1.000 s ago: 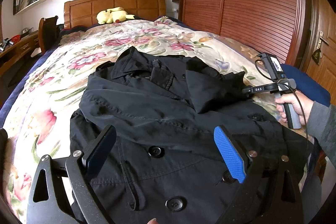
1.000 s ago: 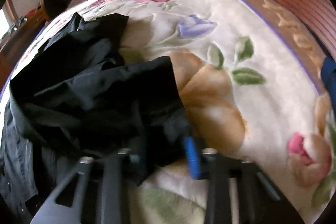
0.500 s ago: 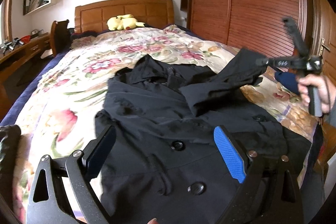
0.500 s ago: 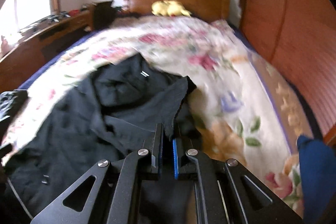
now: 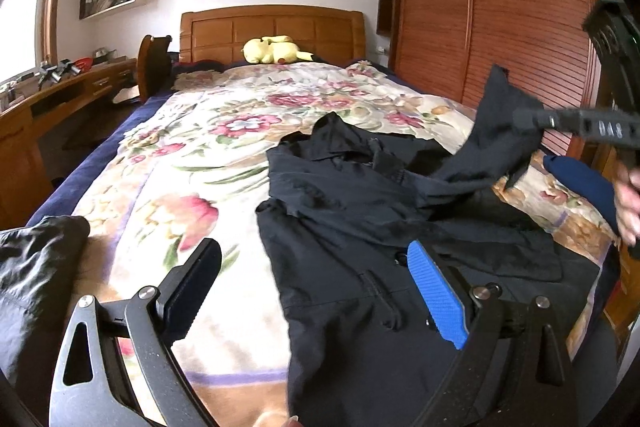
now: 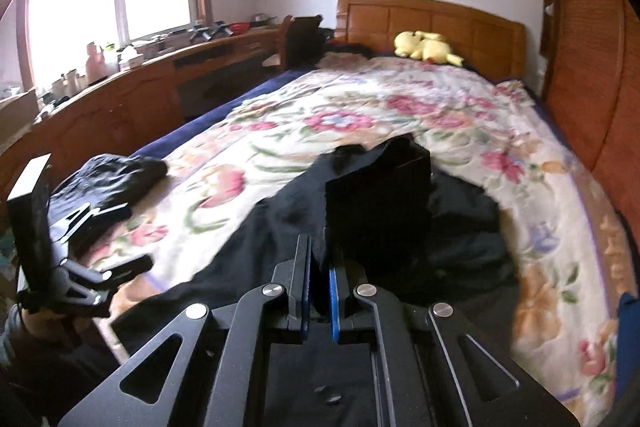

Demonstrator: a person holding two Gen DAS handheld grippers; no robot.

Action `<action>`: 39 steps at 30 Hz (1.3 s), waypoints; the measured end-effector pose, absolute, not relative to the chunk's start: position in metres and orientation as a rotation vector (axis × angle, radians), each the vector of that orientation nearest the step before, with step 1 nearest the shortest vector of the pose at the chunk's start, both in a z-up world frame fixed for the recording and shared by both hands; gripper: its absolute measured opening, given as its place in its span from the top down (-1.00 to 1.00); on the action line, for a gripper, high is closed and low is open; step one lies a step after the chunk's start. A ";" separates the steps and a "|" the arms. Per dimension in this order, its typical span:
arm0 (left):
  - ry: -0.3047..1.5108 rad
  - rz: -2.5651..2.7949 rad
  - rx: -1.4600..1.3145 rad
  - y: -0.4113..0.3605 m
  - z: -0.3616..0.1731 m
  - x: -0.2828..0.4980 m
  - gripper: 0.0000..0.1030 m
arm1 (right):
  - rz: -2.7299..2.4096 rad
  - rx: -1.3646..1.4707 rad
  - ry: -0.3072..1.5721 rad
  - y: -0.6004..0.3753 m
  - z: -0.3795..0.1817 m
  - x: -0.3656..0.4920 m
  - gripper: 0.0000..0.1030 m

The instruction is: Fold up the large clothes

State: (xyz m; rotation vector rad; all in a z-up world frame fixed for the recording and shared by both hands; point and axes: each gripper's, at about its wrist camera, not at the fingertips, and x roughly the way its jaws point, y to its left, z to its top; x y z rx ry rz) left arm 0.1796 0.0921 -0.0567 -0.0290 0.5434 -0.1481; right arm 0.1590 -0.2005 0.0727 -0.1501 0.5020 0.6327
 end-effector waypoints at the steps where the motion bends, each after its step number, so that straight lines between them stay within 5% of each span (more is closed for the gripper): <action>1: 0.543 -0.145 -0.031 0.095 -0.057 0.179 -0.84 | 0.639 -0.130 0.514 -0.197 0.067 0.157 0.86; 10: 0.540 -0.140 -0.032 0.102 -0.058 0.176 -0.84 | 0.662 -0.112 0.602 -0.179 0.029 0.140 0.86; 22: 0.558 -0.160 -0.001 0.083 -0.062 0.181 -0.84 | 0.618 -0.148 0.604 -0.191 0.051 0.120 0.26; 39: 0.653 -0.245 0.061 0.038 -0.088 0.185 -0.84 | 0.489 -0.131 0.745 -0.212 -0.038 0.185 0.25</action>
